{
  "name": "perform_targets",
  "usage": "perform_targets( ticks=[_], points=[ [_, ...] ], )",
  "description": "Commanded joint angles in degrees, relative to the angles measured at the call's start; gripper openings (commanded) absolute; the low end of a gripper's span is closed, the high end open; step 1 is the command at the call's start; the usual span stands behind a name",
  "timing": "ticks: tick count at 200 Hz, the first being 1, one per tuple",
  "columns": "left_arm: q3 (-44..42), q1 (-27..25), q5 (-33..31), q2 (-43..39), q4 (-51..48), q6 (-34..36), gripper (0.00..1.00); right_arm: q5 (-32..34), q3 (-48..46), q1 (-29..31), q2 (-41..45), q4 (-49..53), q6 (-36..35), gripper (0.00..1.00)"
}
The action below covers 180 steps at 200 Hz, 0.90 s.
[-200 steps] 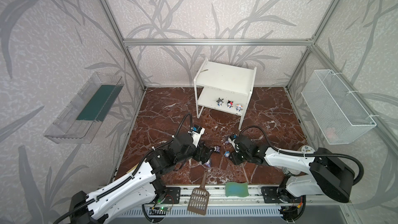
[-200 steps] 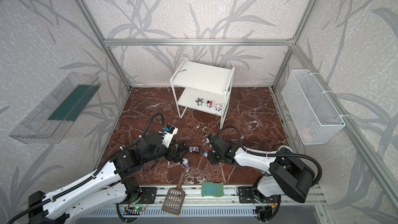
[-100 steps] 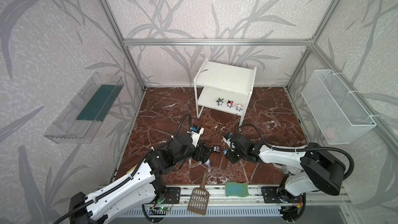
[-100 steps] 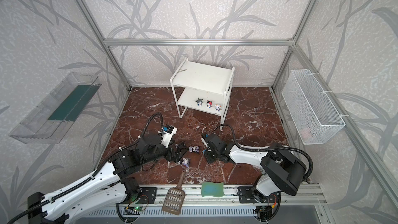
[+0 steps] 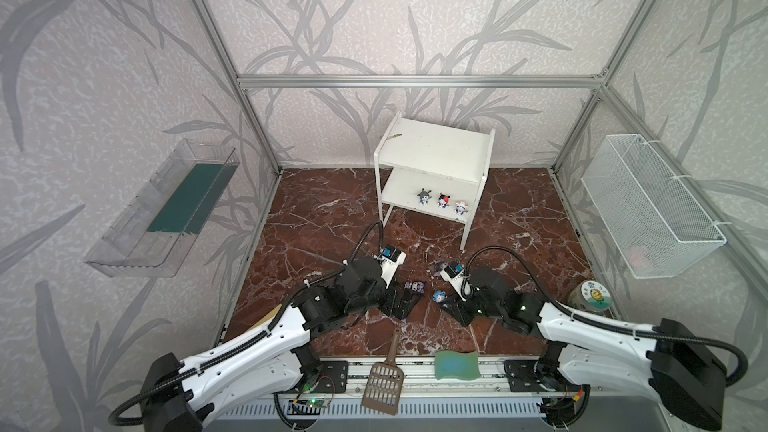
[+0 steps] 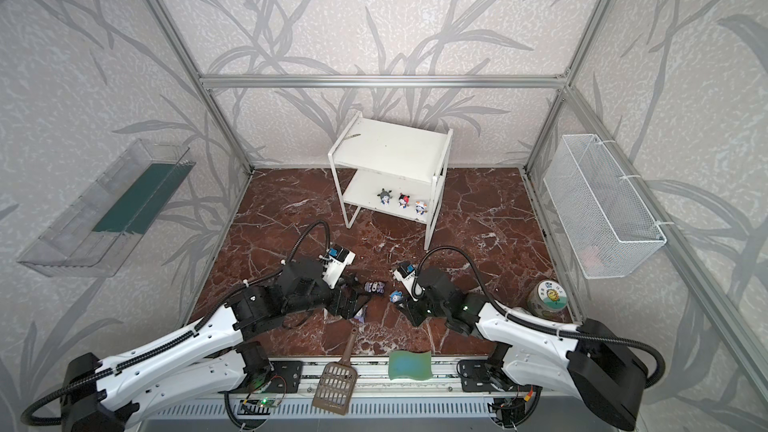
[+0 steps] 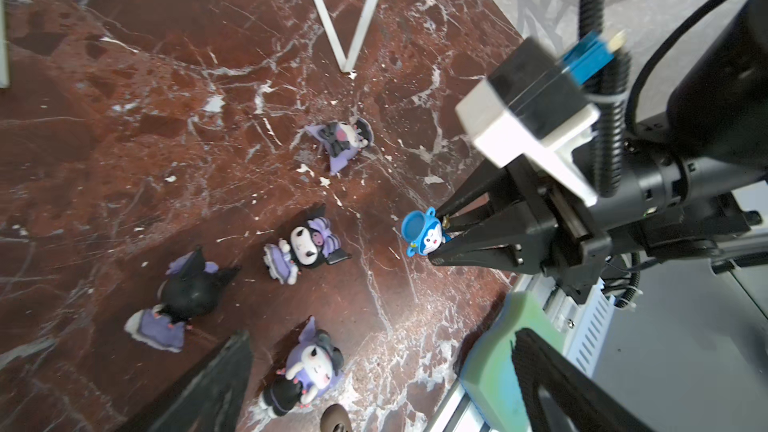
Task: Place and organize the plastic toys onto the shelf
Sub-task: 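Lift the blue figure with the right gripper while the left gripper approaches it, then close the left gripper on the blue figure and open the right gripper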
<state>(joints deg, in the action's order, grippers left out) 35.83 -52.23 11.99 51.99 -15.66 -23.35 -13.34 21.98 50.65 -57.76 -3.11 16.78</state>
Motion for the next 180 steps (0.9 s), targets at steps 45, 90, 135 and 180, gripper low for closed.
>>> perform_targets(
  ticks=[45, 90, 135, 180],
  points=[
    [4.12, -6.26, 6.84, 5.89, 8.23, 2.01, 0.85, -2.62, -4.55, 1.42, 20.77, -3.73, -1.43, 0.15],
    [6.00, -8.05, 4.10, 7.90, 12.84, 1.23, 0.76, -1.13, -4.83, 3.64, 24.39, -2.69, -2.72, 0.15],
    [7.38, -8.34, 5.31, 10.36, 13.90, 0.91, 0.63, 0.13, -5.37, 5.96, 26.38, -2.99, -4.15, 0.14],
    [8.48, -8.72, 6.64, 12.41, 13.76, 0.69, 0.53, 2.50, -5.45, 7.52, 27.66, -2.88, -5.17, 0.14]
  ],
)
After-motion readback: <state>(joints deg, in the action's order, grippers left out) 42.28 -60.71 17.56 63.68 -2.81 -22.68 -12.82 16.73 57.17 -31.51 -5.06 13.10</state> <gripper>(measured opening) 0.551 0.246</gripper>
